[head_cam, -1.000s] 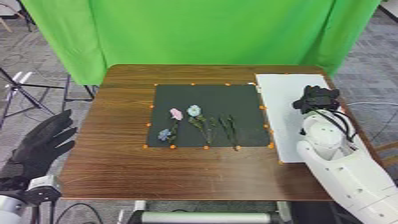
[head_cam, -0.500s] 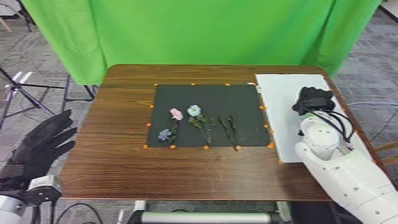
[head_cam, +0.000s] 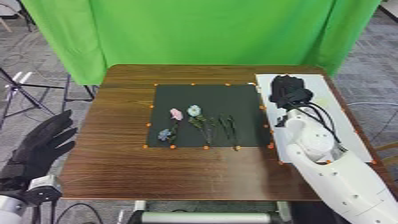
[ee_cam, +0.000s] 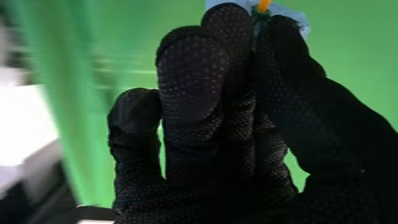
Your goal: Arrange flowers
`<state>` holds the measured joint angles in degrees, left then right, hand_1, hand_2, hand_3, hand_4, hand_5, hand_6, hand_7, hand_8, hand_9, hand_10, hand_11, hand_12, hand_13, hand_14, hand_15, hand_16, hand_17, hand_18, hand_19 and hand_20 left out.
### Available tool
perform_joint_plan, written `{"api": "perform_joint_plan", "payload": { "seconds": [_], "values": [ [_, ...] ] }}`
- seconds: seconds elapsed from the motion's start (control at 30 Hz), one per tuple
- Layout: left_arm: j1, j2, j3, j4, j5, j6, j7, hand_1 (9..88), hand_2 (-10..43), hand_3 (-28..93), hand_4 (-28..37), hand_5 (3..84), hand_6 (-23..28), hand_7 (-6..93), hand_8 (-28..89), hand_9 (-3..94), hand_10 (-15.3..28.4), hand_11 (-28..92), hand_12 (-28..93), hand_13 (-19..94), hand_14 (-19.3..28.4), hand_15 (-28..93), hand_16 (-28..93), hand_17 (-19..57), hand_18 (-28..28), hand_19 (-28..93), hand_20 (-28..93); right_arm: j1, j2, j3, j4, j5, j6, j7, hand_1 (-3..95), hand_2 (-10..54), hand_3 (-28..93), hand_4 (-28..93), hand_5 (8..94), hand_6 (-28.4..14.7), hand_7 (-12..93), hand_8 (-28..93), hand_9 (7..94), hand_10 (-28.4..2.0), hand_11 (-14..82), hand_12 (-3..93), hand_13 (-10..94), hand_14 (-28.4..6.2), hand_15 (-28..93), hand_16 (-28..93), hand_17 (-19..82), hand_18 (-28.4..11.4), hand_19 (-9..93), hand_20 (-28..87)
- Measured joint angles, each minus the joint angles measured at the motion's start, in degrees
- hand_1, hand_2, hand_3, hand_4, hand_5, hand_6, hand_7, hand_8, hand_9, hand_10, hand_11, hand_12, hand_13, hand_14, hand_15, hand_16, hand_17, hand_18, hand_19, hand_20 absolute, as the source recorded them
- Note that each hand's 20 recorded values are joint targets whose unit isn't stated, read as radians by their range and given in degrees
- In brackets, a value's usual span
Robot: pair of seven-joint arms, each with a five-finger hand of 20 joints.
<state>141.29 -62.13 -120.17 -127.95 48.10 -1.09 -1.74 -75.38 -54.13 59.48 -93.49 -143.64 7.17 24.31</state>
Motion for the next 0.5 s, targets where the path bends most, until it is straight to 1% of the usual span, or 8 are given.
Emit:
{"api": "perform_joint_plan", "payload": {
  "seconds": [0.17, 0.33, 0.5],
  "values": [
    [-0.5, 0.30, 0.43, 0.09, 0.00, -0.04, -0.24, 24.5, -1.3, 70, -27.2, 20.1, 0.8, 21.1, -11, 18.2, 8.9, 9, 20, 12, 12.0, 16, 6, -13.2, 18.1, 34, 9, 3.2, -4.7, -5.0, -3.3, 1.6, -0.8, -3.9, 51.0, -9.5, 83, -28, 75.2, 0.8, 46, -1, 90.9, -5.4, 12.4, 45.5, 83, -1.8, 47, 42, 35, -20.2, 83, 56],
    [-0.6, 0.78, 0.57, 0.13, -0.03, -0.04, -0.40, 24.4, -1.3, 70, -27.3, 20.1, 0.8, 21.3, -11, 18.2, 8.9, 9, 20, 12, 12.1, 17, 6, -13.2, 18.1, 34, 9, 4.2, -10.5, -6.8, -3.6, 1.5, -3.6, -5.0, 51.0, -9.5, 83, -28, 75.0, 1.1, 46, -2, 91.0, -5.3, 12.3, 45.3, 83, -2.1, 49, 40, 35, -20.4, 83, 56],
    [-0.6, 0.85, 0.57, 0.13, -0.03, -0.05, -0.54, 24.4, -1.3, 70, -27.3, 20.1, 0.7, 21.2, -11, 18.2, 8.9, 9, 20, 12, 12.1, 17, 6, -13.3, 18.1, 34, 9, 4.4, -12.4, -9.3, -3.2, 0.7, -5.1, -5.3, 51.1, -9.5, 82, -28, 75.1, 1.1, 46, -2, 91.1, -5.3, 12.3, 45.3, 82, -2.3, 50, 39, 34, -20.6, 83, 56]
  ]
}}
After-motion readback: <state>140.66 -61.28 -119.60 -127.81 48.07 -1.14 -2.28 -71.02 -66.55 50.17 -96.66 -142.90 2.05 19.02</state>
